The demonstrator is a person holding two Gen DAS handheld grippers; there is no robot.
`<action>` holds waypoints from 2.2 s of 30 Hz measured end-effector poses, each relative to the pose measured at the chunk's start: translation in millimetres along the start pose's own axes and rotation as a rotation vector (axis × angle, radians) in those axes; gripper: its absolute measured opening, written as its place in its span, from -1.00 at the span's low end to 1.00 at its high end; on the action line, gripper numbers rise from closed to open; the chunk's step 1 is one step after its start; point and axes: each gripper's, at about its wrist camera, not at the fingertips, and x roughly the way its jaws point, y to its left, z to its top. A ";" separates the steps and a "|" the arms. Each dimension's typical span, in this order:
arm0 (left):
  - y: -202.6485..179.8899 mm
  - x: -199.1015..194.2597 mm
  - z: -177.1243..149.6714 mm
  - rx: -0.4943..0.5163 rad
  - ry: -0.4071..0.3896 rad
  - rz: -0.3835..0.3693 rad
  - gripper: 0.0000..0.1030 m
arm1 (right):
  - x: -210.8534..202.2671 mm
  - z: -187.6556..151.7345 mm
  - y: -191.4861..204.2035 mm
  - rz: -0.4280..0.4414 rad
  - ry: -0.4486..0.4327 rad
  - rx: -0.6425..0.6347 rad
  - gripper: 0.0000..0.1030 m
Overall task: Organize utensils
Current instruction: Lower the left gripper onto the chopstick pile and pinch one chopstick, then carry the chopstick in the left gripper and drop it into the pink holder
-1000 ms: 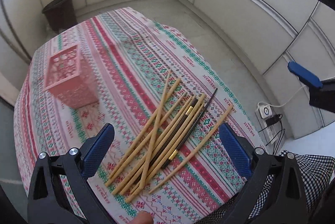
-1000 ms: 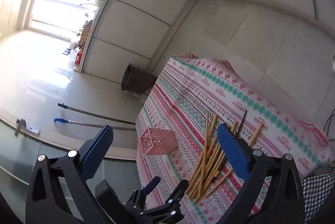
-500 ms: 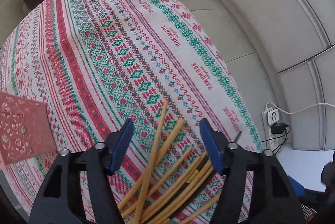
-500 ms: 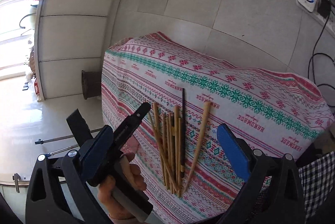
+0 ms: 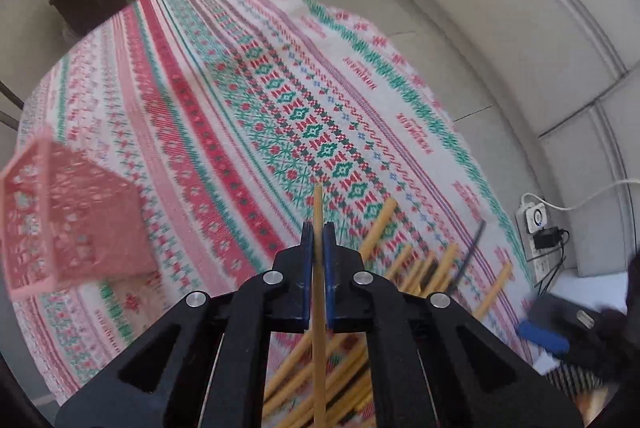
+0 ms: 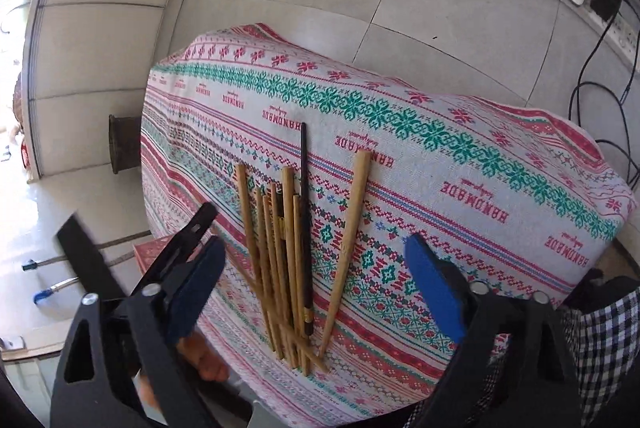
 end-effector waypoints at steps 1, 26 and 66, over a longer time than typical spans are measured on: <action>2.1 -12.1 -4.1 0.016 -0.018 0.001 -0.92 | 3.2 -0.8 2.4 -0.020 -0.001 -0.013 0.18; 79.2 -222.9 -129.8 -0.155 -0.528 -0.053 -0.91 | -29.2 -72.6 82.9 0.012 -0.255 -0.426 -0.83; 210.7 -264.4 -54.0 -0.628 -0.838 0.037 0.34 | -44.0 -76.0 284.2 0.360 -0.649 -0.786 -0.83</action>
